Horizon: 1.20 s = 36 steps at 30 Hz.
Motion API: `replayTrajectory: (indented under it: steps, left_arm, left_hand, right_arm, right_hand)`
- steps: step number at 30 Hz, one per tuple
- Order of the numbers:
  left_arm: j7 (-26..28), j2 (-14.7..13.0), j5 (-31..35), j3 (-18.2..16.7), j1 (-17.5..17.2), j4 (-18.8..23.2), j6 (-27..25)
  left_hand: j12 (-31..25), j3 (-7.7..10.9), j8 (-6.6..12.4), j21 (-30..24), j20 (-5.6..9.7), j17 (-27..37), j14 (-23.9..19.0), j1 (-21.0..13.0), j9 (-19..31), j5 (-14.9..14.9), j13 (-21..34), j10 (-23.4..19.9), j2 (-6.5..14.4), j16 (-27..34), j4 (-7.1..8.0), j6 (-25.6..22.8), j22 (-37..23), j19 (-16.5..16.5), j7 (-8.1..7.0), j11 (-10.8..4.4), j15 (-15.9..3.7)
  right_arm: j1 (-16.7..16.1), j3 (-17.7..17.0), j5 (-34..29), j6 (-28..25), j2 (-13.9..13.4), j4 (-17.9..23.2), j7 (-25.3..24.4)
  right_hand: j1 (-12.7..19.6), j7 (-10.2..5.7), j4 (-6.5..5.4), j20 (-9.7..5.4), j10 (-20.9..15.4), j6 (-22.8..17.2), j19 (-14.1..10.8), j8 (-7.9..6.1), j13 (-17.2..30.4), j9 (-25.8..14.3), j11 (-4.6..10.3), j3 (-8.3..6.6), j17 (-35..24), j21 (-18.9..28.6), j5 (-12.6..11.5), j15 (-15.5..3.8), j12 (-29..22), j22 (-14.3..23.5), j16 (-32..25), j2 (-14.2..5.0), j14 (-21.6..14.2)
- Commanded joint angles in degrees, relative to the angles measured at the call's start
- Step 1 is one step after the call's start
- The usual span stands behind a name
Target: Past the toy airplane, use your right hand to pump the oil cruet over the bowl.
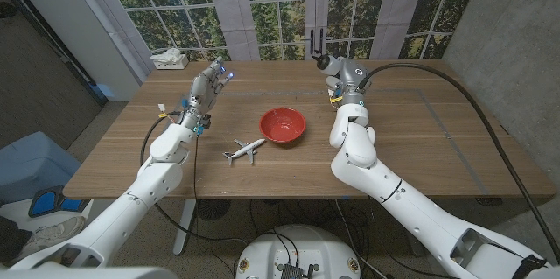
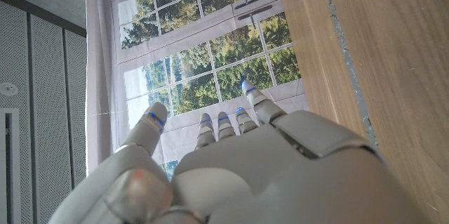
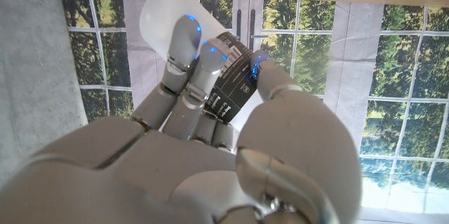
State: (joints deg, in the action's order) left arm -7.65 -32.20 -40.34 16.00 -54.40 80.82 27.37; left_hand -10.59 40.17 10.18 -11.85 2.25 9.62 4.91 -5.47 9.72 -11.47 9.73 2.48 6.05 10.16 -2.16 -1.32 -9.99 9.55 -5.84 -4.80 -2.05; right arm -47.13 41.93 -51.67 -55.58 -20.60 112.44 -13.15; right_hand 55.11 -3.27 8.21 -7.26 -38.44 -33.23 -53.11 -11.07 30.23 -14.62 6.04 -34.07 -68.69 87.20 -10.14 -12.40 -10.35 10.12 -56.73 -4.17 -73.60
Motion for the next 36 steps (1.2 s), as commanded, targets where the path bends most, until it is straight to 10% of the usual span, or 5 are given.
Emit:
replayTrajectory:
  steps: [1,36]
  left_arm:
    - [1.1,-0.4,0.5,0.1,-0.8,1.5,-0.3]
    - [3.2,-1.7,1.7,-0.2,-2.6,5.3,-1.4]
  left_hand:
    - [-0.2,-0.24,0.11,0.0,1.03,0.1,0.0,-0.3,0.1,-0.4,0.2,-0.1,3.5,0.0,-0.15,0.0,-0.1,0.4,-0.26,-0.25,-3.56]
    - [-0.2,-0.28,0.15,0.2,1.04,0.1,0.0,-0.3,0.1,-0.4,0.2,-0.1,3.4,0.0,-0.25,0.0,-0.1,0.5,-0.24,-0.20,-3.55]
  right_arm:
    - [-1.0,-4.0,14.7,-0.5,-1.2,3.7,-4.4]
    - [-11.7,-23.3,56.0,15.8,-2.8,7.7,-18.3]
  right_hand:
    - [0.5,0.17,0.14,-5.28,0.1,-0.2,-0.1,-0.43,-0.1,0.0,0.08,-0.17,0.0,-0.4,-0.5,-0.04,-0.3,0.2,0.4,-0.37,0.0]
    - [-0.2,1.81,0.17,-5.17,0.1,-0.8,0.1,-0.67,-2.0,1.1,-1.36,0.16,-0.2,-1.0,-0.4,-0.05,-0.6,0.2,1.7,-0.24,0.3]
